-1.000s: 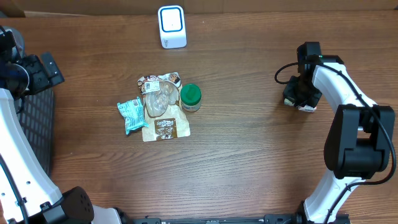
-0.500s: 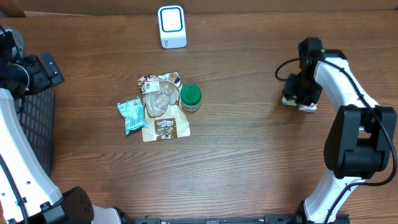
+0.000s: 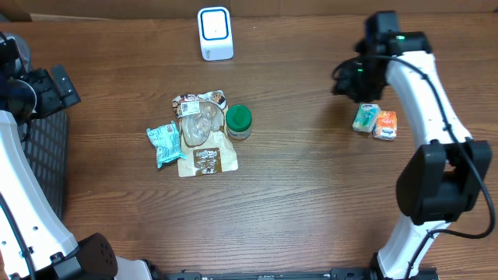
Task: Scan the item barcode
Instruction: 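Carry the teal pack right and release it beside the orange pack, then move the right gripper down onto the green-lidded jar and grasp it, then lift the green-lidded jar with the right gripper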
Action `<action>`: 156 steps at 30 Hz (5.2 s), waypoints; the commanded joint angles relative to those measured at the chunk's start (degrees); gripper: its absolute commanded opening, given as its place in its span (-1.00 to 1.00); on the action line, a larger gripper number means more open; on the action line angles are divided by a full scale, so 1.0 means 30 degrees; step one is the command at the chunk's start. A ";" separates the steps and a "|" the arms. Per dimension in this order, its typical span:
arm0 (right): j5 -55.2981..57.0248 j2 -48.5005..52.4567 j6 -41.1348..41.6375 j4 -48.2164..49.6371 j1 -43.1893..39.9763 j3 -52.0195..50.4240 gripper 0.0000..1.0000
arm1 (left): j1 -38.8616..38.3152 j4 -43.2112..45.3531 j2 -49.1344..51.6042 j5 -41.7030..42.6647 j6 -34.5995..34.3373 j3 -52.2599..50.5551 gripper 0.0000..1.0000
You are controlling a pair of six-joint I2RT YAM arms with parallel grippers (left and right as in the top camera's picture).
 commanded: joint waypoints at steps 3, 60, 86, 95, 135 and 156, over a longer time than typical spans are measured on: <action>-0.1566 0.0051 -0.0335 0.1639 0.3133 0.0350 0.06 | 0.0066 -0.0022 0.0029 -0.0117 0.0430 0.0350 0.99; 0.3876 0.3053 -0.6623 0.4444 1.0557 0.0138 0.20 | 0.0066 -0.0022 0.0029 -0.0117 0.0430 0.0350 0.99; 0.3147 0.2907 -2.0888 -0.1027 1.0499 0.2040 0.55 | 0.0066 -0.0022 0.0029 -0.0117 0.0430 0.0350 0.99; 0.3264 0.2907 -0.7941 -0.0954 0.9785 0.3184 1.00 | 0.0066 -0.0022 0.0029 -0.0117 0.0430 0.0350 0.99; 0.2958 0.0627 -0.8087 -0.2878 1.0593 0.1982 0.97 | 0.0066 -0.0022 0.0029 -0.0117 0.0430 0.0350 0.99; 0.3286 0.0729 -0.8684 0.1355 0.9923 -0.2178 0.93 | 0.0066 -0.0022 0.0029 -0.0117 0.0430 0.0350 0.99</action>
